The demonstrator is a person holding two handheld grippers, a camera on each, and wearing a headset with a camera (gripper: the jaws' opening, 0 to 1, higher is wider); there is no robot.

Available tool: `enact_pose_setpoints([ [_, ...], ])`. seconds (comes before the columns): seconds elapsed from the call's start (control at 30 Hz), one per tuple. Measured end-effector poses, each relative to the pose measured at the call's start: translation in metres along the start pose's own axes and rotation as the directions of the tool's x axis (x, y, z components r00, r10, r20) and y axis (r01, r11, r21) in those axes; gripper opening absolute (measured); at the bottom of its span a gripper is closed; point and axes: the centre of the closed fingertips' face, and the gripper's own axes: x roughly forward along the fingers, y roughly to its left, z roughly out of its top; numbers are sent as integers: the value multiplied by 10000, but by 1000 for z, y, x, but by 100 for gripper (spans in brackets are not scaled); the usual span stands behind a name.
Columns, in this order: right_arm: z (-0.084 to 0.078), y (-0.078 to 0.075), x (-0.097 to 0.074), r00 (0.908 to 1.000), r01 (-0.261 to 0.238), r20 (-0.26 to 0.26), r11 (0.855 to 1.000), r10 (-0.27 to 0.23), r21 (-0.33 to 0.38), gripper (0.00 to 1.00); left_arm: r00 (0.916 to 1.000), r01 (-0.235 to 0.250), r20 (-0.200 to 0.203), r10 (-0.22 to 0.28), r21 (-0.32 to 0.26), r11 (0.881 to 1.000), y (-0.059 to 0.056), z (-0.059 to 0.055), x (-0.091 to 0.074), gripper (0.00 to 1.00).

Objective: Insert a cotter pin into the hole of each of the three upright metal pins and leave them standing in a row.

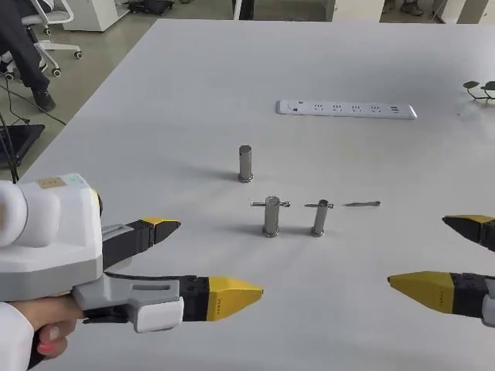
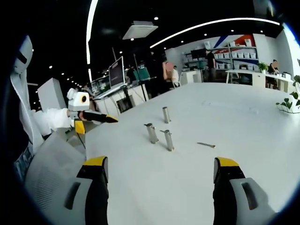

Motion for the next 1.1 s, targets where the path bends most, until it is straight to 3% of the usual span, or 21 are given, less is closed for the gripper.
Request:
enact_pose_setpoints([
  [0.2, -9, 1, -5, 9988, 444, -195, 9989, -441, 127, 96, 9999, -99, -32, 99, -8, 10000, 1, -3, -3, 99],
  [0.3, -8, -1, -10, 9959, 892, 71, 9947, -897, 508, 98, 10000, -75, -57, 75, -44, 10000, 0, -5, -3, 99],
  [0.53, -12, -6, -14, 9933, 1158, -59, 9918, -1156, 533, 98, 9996, -2, -276, 3, 31, 10000, -2, -11, -1, 99],
  [0.73, -10, -1, -11, 9937, 1119, -56, 9929, -1118, 405, 98, 9999, -11, -129, 11, 27, 10000, 0, -2, 0, 99],
  [0.9, -12, 0, -10, 9933, 1153, -137, 9929, -1149, 297, 98, 9992, -342, 213, 337, 247, 9991, 11, 18, 4, 99],
  [1.03, -15, 0, -10, 9928, 1174, -262, 9928, -1168, 223, 98, 9949, -747, 717, 715, 432, 9963, 29, 45, 11, 97],
  [1.1, -16, 0, -11, 9926, 1189, -260, 9926, -1182, 252, 98, 9906, -811, 1108, 800, 49, 9967, 37, 61, 15, 93],
])
